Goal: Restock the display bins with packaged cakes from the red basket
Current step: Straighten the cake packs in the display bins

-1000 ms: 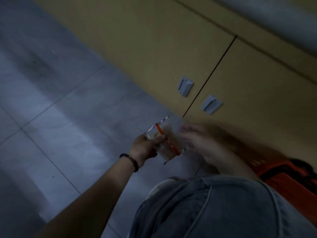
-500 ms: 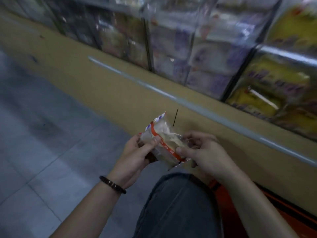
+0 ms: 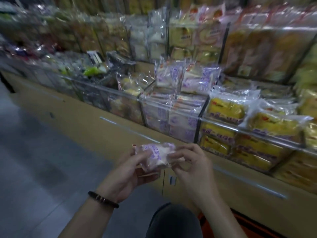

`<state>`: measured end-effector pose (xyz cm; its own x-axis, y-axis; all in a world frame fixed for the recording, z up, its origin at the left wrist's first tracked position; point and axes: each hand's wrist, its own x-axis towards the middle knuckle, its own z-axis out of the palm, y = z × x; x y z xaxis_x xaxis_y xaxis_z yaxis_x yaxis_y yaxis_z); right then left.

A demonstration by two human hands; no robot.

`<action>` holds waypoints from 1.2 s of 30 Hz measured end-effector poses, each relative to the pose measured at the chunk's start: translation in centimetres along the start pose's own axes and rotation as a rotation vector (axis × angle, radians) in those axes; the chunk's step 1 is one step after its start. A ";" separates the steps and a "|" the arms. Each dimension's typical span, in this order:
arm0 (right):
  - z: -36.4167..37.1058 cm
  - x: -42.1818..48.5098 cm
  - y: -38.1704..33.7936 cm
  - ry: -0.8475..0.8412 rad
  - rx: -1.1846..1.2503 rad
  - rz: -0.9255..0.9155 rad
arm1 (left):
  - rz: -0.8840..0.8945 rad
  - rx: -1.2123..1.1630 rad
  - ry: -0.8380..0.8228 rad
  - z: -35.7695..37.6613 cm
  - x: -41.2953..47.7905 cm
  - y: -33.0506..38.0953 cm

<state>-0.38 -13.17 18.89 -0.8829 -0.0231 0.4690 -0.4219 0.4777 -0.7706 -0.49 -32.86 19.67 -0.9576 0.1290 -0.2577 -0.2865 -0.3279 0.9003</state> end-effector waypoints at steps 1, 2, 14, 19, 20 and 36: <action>-0.1 0.1 0.0 0.008 -0.011 -0.014 | 0.029 0.001 0.016 0.1 0.2 0.3; -0.3 0.1 -0.1 0.007 0.005 -0.002 | 0.052 -0.004 0.025 0.1 0.2 0.5; -3.3 5.0 -3.5 -0.061 0.693 0.417 | 0.320 0.000 -0.044 2.4 1.0 5.1; -4.5 8.5 -4.8 0.114 0.607 0.292 | 0.455 0.171 -0.007 2.2 2.3 8.1; -4.9 9.2 -5.3 0.091 0.584 0.269 | 0.480 0.183 0.008 2.3 2.6 8.7; -10.6 20.9 -9.2 -0.078 -0.325 0.004 | 0.665 0.259 0.037 7.4 10.4 18.5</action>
<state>-12.82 -8.72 40.36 -0.9026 -0.0818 0.4225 -0.3419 0.7326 -0.5885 -15.50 -30.69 36.26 -0.9287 -0.0545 0.3668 0.3705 -0.0924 0.9242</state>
